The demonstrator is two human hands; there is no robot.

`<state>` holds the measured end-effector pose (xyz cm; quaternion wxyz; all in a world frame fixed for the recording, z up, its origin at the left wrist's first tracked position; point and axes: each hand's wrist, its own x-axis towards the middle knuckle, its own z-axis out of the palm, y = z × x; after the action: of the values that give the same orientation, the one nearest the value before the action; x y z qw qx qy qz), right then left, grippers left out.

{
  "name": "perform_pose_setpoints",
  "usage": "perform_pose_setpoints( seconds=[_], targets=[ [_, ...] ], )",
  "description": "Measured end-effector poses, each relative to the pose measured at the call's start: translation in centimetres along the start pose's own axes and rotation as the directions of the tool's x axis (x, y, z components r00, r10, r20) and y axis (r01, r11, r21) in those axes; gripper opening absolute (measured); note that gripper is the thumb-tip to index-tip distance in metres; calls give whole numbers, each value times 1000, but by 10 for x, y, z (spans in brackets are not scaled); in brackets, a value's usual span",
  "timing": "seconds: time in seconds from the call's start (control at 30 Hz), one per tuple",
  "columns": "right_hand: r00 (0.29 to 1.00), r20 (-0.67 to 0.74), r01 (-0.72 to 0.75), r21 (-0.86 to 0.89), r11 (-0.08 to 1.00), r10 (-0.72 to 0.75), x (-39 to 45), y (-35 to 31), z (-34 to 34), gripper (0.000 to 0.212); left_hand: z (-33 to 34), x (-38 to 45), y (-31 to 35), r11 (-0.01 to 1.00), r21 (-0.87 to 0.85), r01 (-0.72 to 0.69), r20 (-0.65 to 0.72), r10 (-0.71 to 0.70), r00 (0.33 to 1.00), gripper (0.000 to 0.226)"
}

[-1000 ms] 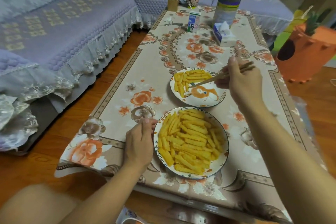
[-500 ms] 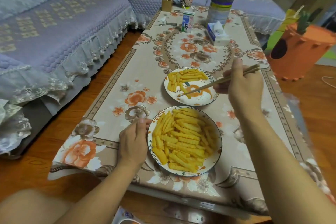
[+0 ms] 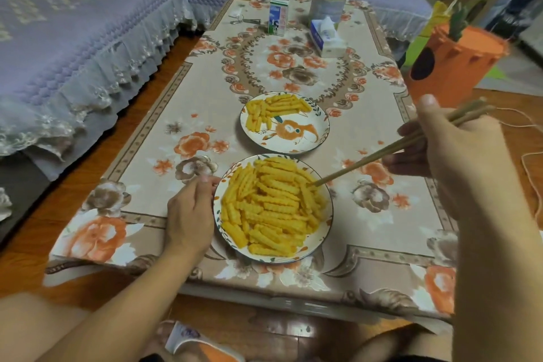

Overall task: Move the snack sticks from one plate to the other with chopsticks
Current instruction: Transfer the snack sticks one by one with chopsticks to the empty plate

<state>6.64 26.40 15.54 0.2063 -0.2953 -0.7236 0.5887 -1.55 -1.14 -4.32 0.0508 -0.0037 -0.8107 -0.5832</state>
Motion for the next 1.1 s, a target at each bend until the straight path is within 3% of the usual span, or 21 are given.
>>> perform_pose_setpoints(
  seconds=[0.13, 0.27, 0.33, 0.5, 0.67, 0.83, 1.0, 1.1],
  targets=[
    [988, -114, 113, 100, 989, -101, 16, -7, -6, 40, 2, 0, 4, 984, 162, -67, 68, 57, 996, 51],
    [988, -28, 155, 94, 983, -153, 38, 1, 37, 39, 3, -1, 6, 973, 196, -122, 133, 97, 986, 63],
    [987, 12, 160, 64, 985, -161, 48, 12, 66, 40, 2, -1, 5, 979, 173, -111, 122, 90, 988, 72],
    [962, -39, 268, -66, 961, -271, 64, 30, 120, 45, 0, -1, 7, 984, 148, -96, 95, 83, 992, 74],
    [935, 58, 352, -242, 904, -349, 70, 35, 147, 57, -1, -1, 10, 979, 179, -97, 86, 82, 993, 69],
    [941, 17, 328, -307, 893, -339, 72, 35, 125, 58, -1, -2, 11, 978, 183, -105, 85, 91, 992, 64],
    [972, -103, 205, -69, 976, -211, 51, 18, 62, 50, 0, -1, 11, 973, 204, -106, 79, 91, 993, 72],
    [979, -148, 141, -12, 990, -141, 25, 8, 20, 47, 0, -1, 10, 973, 201, -111, 77, 98, 992, 72]
  ],
)
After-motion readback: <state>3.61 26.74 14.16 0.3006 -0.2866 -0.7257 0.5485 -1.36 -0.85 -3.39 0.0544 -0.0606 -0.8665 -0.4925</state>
